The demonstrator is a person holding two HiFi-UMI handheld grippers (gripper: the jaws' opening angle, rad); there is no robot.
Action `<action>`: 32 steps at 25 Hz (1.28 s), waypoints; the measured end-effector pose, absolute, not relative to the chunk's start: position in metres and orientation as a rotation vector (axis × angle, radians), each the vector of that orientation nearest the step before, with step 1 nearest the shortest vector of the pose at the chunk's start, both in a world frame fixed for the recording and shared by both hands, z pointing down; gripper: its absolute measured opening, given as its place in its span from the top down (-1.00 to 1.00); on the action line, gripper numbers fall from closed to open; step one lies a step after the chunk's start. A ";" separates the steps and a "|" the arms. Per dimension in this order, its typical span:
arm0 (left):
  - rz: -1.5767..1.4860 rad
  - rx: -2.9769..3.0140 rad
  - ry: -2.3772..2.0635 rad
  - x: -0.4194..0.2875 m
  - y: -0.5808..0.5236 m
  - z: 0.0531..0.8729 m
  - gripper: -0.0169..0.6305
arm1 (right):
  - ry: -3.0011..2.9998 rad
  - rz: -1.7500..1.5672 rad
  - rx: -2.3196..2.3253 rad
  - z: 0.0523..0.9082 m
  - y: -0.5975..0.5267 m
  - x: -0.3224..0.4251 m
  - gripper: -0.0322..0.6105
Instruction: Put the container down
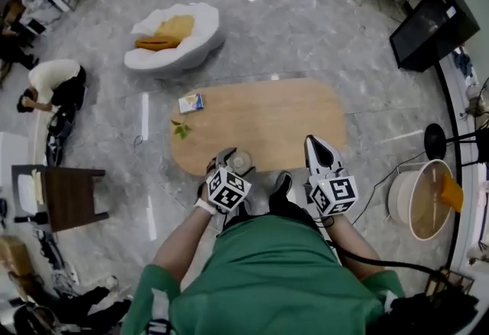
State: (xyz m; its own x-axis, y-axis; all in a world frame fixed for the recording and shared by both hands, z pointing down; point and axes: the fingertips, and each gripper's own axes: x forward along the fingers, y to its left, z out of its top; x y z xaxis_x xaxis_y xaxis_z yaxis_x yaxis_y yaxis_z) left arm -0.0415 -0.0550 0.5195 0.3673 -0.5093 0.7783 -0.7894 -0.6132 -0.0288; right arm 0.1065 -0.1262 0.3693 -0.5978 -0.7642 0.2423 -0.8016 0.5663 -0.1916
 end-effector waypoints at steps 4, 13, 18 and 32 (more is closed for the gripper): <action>1.092 2.244 -1.160 -0.020 -0.084 0.529 -0.11 | -2.662 0.463 1.293 0.385 -0.164 0.127 0.86; 1.147 2.193 -1.179 0.008 -0.139 0.546 -0.11 | -2.681 0.510 1.194 0.408 -0.232 0.141 0.86; 1.180 2.181 -1.188 0.005 -0.164 0.564 -0.11 | -2.680 0.456 1.169 0.425 -0.259 0.134 0.86; 1.339 2.222 -1.018 -0.026 -0.235 0.692 -0.11 | -2.580 0.450 1.241 0.509 -0.320 0.099 0.86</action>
State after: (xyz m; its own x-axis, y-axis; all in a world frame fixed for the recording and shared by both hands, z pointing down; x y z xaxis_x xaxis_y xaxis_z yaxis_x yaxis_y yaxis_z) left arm -0.0256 -0.2348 0.6920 0.2942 -0.3975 0.8691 -0.7310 -0.6794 -0.0633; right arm 0.0989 -0.3199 0.5086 -0.6095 -0.7137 0.3453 -0.7884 0.5914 -0.1692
